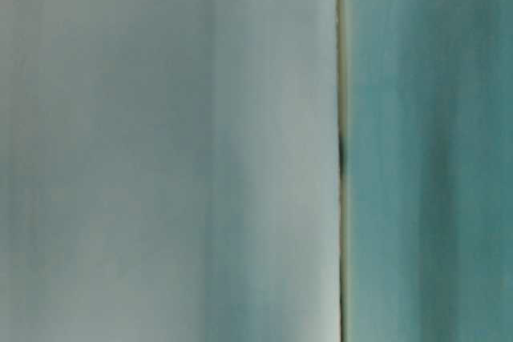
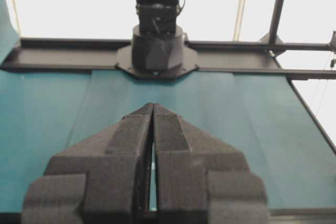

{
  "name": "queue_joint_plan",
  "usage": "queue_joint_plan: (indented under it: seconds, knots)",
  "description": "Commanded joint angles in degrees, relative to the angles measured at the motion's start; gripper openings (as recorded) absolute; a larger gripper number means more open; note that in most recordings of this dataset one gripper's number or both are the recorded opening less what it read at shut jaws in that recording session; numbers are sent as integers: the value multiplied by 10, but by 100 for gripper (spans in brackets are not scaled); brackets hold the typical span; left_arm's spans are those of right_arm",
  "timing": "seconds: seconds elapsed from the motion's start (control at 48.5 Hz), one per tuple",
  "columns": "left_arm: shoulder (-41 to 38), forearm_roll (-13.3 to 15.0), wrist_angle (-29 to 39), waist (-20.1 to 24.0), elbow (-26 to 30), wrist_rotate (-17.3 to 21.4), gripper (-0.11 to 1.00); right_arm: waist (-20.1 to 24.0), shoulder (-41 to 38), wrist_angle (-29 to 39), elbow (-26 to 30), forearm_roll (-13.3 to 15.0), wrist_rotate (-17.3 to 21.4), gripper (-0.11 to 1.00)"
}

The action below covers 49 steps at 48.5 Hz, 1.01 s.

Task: Insert the washer onto the shaft with both hands.
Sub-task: 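Move both grippers inward toward the washer and the threaded shaft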

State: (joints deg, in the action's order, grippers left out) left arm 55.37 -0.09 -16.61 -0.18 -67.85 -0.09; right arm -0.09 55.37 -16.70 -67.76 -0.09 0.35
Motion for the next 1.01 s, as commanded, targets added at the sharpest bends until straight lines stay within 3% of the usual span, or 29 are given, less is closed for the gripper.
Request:
queue_joint_plan:
  seconds: [0.0, 0.082, 0.227, 0.433, 0.639, 0.989]
  knots:
    - [-15, -7, 7, -21, 35, -16, 2, 4, -5, -3, 12, -4, 9, 0]
    - [-29, -7, 19, -28, 49, -25, 3, 4, -4, 18, 12, -18, 18, 4]
    - [-66, -7, 78, -32, 80, -28, 2, 4, -4, 72, 21, -21, 52, -6]
    - [-135, -7, 192, -32, 131, -27, 2, 4, -12, 173, 48, -21, 90, -8]
    - [-211, -7, 263, -33, 171, -25, 2, 4, -51, 263, 80, -22, 95, -8]
    - [-289, -7, 319, -35, 222, -30, 2, 5, -174, 340, 123, -21, 94, -8]
